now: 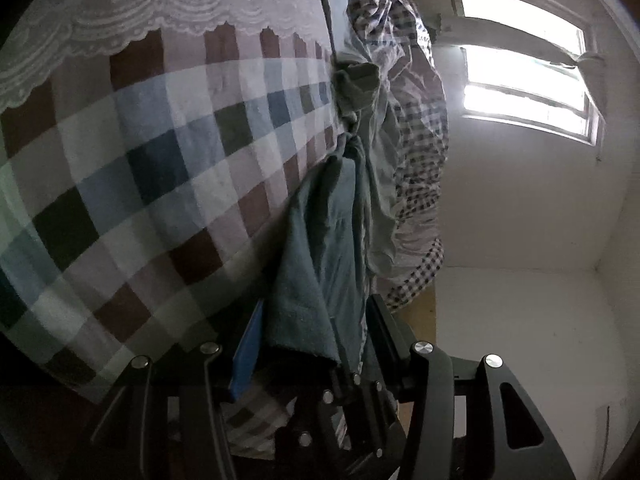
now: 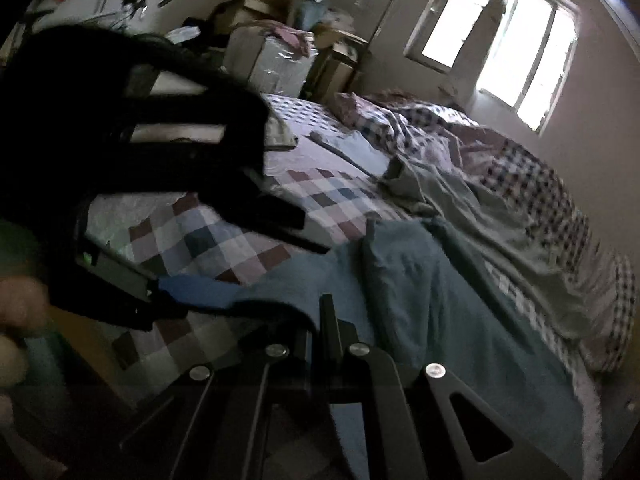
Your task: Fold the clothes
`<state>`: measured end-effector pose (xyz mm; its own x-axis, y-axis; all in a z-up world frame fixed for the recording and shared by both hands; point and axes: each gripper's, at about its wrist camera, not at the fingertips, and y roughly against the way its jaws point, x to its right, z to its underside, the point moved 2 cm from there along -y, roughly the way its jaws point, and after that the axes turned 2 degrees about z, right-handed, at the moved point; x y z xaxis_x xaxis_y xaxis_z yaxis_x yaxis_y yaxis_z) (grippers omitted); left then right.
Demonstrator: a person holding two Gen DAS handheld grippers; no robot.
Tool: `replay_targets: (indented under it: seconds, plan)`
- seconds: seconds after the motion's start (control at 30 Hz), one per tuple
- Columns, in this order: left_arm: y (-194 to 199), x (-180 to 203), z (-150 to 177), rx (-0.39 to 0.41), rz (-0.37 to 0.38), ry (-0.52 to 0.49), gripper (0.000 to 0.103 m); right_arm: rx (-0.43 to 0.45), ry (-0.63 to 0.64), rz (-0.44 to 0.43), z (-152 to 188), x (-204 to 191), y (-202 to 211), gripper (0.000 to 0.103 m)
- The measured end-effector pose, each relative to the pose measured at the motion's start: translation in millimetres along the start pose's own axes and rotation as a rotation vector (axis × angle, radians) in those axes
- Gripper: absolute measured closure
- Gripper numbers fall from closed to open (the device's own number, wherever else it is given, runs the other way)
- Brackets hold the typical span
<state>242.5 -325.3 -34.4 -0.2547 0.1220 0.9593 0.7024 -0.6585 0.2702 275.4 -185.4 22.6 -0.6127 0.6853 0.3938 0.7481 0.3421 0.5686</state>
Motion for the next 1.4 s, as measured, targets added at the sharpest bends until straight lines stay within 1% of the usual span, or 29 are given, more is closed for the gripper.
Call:
replay_targets:
  seconds: [0.1,0.17,0.27,0.33,0.4,0.47,0.5,0.53,0.57,0.63,0.7,0.73,0.8,0.83,0.87,0.93,1.03,1.17,1.3,1.33,1.37,1.4]
  plan:
    - [-1,-12,2,-0.018,-0.004,0.056,0.049,-0.003,-0.008,-0.001,-1,0,1,0.102]
    - [-2,-18,2,-0.023,0.000,0.095,0.049,-0.009,-0.038,-0.011,-2,4,0,0.102]
    - [-7,-23,5,-0.030,0.029,0.130,0.049,-0.021,-0.065,-0.016,-2,4,-1,0.102]
    - [-11,-24,5,-0.046,0.072,0.153,0.049,-0.027,-0.060,-0.020,-1,0,-1,0.102]
    - [-10,-19,4,-0.037,0.089,0.140,0.049,-0.029,-0.038,-0.020,1,-6,-1,0.102]
    - [-4,-14,1,-0.001,0.098,0.109,0.050,-0.028,-0.021,-0.018,3,-11,1,0.101]
    - [-1,-11,-1,0.020,0.101,0.093,0.052,-0.028,-0.015,-0.018,4,-13,1,0.101]
    - [1,-9,-3,0.033,0.098,0.077,0.062,-0.029,-0.008,-0.016,5,-14,1,0.101]
    - [1,-7,-4,0.034,0.081,0.062,0.080,-0.028,0.000,-0.010,5,-16,1,0.101]
    - [0,-6,-3,0.022,0.028,0.034,0.089,-0.026,0.014,0.003,6,-18,1,0.101]
    - [-2,-6,-4,0.018,0.005,0.025,0.098,-0.027,0.029,0.023,7,-20,0,0.101]
    - [-2,-6,-6,0.023,0.000,0.022,0.099,-0.027,0.038,0.045,7,-20,0,0.098]
    - [1,-4,-8,0.032,0.002,0.005,0.100,-0.030,0.055,0.099,9,-20,-1,0.081]
    - [4,-3,-8,0.034,0.004,-0.005,0.100,-0.031,0.064,0.131,10,-20,-2,0.063]
    - [8,-6,-5,0.032,0.004,-0.015,0.100,-0.029,0.080,0.176,11,-19,-4,0.051]
    - [6,-6,-6,0.023,0.005,-0.018,0.100,-0.029,0.110,0.258,12,-18,-8,0.045]
    - [9,-3,-7,0.020,0.025,-0.026,0.100,-0.058,0.129,0.337,12,-9,-20,0.044]
    - [7,4,-8,0.011,0.047,-0.039,0.101,-0.095,0.113,0.376,12,10,-35,0.044]
    - [5,9,-9,0.001,0.074,-0.041,0.101,-0.117,0.088,0.380,9,24,-47,0.045]
    - [5,11,-9,-0.001,0.085,-0.043,0.101,-0.125,0.089,0.377,8,26,-51,0.049]
    - [6,12,-9,-0.003,0.094,-0.046,0.101,-0.131,0.089,0.376,7,27,-54,0.055]
    - [6,13,-9,-0.002,0.096,-0.050,0.101,-0.140,0.087,0.371,6,28,-57,0.058]
